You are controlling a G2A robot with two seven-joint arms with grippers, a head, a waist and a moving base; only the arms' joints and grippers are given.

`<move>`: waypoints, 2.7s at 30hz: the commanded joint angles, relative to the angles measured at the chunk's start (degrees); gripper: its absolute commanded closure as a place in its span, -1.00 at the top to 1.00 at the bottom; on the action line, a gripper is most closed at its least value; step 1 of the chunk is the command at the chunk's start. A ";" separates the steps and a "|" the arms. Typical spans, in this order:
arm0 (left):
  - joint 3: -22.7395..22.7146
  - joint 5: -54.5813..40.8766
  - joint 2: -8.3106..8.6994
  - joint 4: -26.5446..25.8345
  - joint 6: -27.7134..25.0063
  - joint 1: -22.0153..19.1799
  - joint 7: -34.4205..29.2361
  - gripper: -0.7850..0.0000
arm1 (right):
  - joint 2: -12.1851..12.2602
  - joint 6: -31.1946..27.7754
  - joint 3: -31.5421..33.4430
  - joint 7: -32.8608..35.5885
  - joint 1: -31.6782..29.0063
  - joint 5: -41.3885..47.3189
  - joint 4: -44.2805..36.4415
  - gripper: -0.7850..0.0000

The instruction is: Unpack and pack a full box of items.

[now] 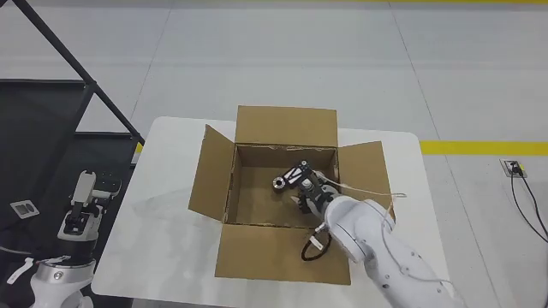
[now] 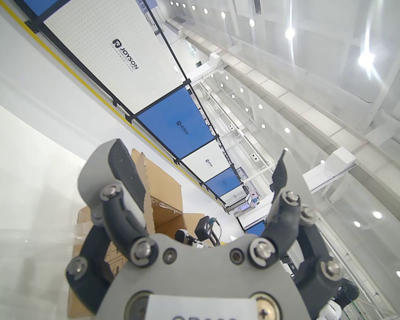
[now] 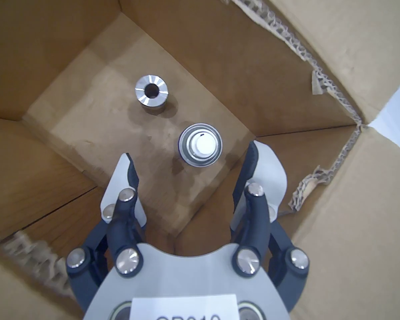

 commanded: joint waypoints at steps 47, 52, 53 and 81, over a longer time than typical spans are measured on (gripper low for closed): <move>22.31 12.67 2.57 7.62 6.78 -10.96 -21.03 1.00 | 7.81 -24.16 43.69 22.25 -6.30 84.16 20.60 1.00; 26.46 15.53 2.63 9.12 7.48 -13.27 -20.57 1.00 | 8.58 -23.11 39.07 23.65 -3.81 88.20 21.40 1.00; 27.23 16.06 2.66 9.29 7.66 -13.57 -20.81 1.00 | 8.82 -23.25 38.40 23.51 -3.68 88.63 21.18 1.00; 34.43 20.40 2.83 15.78 12.19 -19.26 -17.74 1.00 | 8.95 -23.15 19.68 17.60 0.77 97.93 20.58 1.00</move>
